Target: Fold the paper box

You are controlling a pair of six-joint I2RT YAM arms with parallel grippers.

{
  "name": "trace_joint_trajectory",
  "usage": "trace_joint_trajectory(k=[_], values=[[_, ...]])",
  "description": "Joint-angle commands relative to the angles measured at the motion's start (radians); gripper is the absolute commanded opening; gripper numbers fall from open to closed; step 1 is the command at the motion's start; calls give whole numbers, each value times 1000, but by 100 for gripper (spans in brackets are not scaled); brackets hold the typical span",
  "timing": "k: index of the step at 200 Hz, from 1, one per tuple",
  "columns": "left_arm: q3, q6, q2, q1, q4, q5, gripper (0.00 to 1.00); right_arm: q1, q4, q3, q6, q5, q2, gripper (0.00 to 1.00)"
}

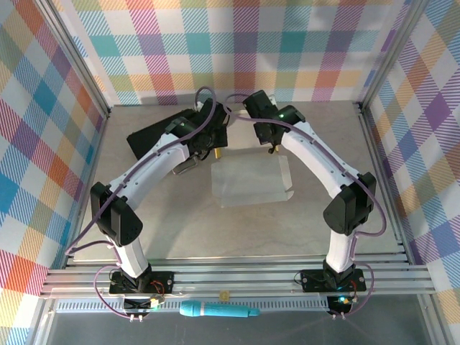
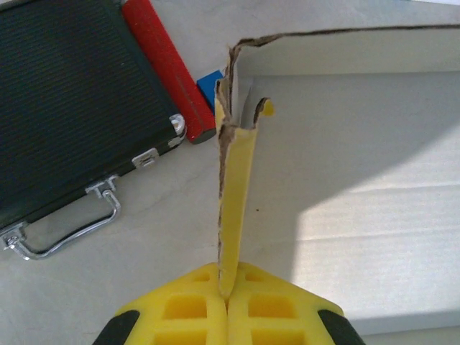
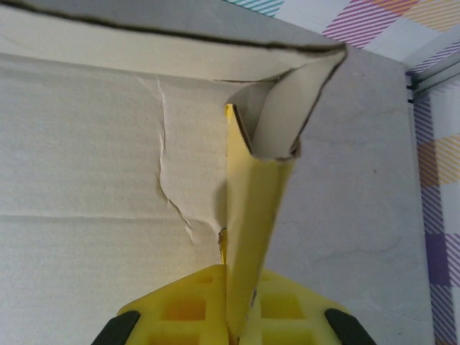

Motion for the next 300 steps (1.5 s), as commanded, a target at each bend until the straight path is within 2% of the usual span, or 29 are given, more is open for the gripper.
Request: trace_joint_trajectory(k=[1,22,69,81,117,136,152,201,230,300], values=[[53,-43,14,-4,-85,-101,0,16,-54,33,-8,186,27,0],[71,-51,24,-6,-110,-120,0,40,-20,23,-60,268,33,0],[81,-66,25,-5,-122,-130,0,46,34,-9,-109,297,20,0],[79,-66,24,-6,-111,-119,0,41,89,-46,-120,213,-21,0],[90,-63,16,-3,-96,-81,0,-39,73,-37,-75,-271,-70,0],[118,-68,27,0,-118,-62,0,-82,47,-31,-40,-407,-63,0],[126,-71,29,2,-126,-49,0,-98,48,-42,-25,-450,-70,0],[123,-74,24,2,-133,-42,0,-108,49,-60,-16,-466,-76,0],[121,-75,21,2,-134,-43,0,-109,48,-74,-13,-472,-82,8],[119,-72,22,2,-132,-45,0,-105,40,-107,-16,-486,-89,20]])
